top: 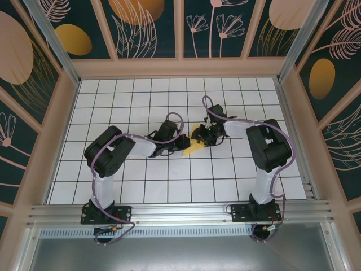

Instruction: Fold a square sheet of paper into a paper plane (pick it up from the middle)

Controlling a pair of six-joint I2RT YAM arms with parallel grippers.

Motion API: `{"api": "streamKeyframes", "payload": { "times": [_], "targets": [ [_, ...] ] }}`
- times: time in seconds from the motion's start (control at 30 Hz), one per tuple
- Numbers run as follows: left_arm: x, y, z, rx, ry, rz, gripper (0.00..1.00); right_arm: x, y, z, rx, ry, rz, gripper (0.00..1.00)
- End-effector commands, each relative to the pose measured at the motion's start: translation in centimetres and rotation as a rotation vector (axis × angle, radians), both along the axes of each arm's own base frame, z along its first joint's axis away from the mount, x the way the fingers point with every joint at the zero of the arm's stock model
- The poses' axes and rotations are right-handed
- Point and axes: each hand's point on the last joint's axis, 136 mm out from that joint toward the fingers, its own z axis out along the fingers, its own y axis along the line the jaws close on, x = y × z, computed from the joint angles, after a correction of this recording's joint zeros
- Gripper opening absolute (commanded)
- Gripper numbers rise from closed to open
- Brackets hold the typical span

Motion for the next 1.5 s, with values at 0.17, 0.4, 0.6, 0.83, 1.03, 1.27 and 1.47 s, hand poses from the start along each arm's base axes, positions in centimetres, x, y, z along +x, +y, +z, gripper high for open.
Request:
{"api": "streamKeyframes", "payload": {
  "times": [0.17, 0.4, 0.6, 0.83, 1.03, 1.27, 1.47],
  "targets": [
    [-0.2, 0.8, -1.6, 0.072, 0.019, 0.009, 0.0, -6.1, -6.4, -8.7, -0.302, 0.265, -0.057, 0.3],
    [-0.4, 1.0, -1.7, 0.076, 0.024, 0.008, 0.0, -6.6, -6.8, -9.5, -0.331, 0.315, -0.067, 0.24],
    [-0.3, 0.9, -1.4, 0.078, 0.017, 0.005, 0.0, -6.4, -6.6, -9.6, -0.326, 0.324, -0.073, 0.26],
    [0.4, 0.3, 1.4, 0.019, -0.03, 0.01, 0.01, -7.1, -7.2, -10.5, -0.363, 0.359, -0.075, 0.27],
    [1.1, 1.0, 4.2, -0.02, -0.079, 0.057, 0.04, -7.5, -7.8, -11.1, -0.406, 0.368, -0.07, 0.27],
    [0.9, 0.6, 4.4, -0.039, -0.068, 0.039, 0.04, -7.6, -7.9, -11.4, -0.427, 0.373, -0.068, 0.28],
    [0.2, -0.2, 4.4, -0.082, -0.053, -0.012, 0.04, -7.9, -7.8, -11.7, -0.427, 0.398, -0.08, 0.3]
  ]
}}
